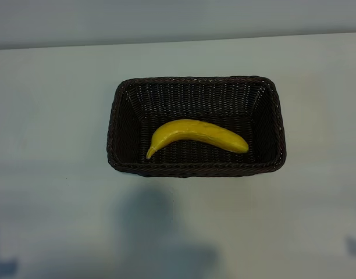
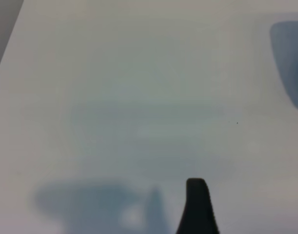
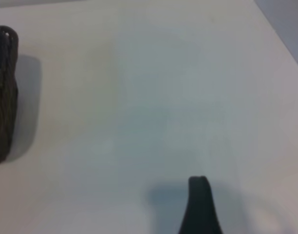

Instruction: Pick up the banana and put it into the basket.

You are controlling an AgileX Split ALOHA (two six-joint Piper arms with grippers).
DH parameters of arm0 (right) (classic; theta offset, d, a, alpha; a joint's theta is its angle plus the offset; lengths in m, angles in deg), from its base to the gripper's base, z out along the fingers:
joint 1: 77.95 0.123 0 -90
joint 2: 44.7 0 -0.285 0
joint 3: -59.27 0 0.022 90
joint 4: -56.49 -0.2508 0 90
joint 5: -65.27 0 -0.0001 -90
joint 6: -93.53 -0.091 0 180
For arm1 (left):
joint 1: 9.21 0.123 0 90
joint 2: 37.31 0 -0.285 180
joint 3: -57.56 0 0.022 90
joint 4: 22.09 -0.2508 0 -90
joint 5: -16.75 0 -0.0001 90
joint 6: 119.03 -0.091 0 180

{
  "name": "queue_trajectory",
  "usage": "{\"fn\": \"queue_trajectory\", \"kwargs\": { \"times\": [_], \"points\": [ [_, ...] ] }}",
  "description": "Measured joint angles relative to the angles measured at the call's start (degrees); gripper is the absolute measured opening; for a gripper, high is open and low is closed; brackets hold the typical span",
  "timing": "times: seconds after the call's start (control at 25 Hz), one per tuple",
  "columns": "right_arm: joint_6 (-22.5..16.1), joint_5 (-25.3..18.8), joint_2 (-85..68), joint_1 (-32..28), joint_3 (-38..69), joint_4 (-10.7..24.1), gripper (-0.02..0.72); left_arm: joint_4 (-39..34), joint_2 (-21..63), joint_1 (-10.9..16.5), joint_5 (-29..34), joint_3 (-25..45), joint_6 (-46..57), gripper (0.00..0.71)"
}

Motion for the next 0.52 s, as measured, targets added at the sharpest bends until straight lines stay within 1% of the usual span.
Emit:
{"fn": "queue_trajectory", "kwargs": {
  "times": [0.52],
  "points": [
    [-0.05, -0.79, 0.00, 0.00, 0.89, 0.22, 0.526, -0.05, 0.00, 0.00, 0.00, 0.00, 0.05, 0.558]
  ]
}}
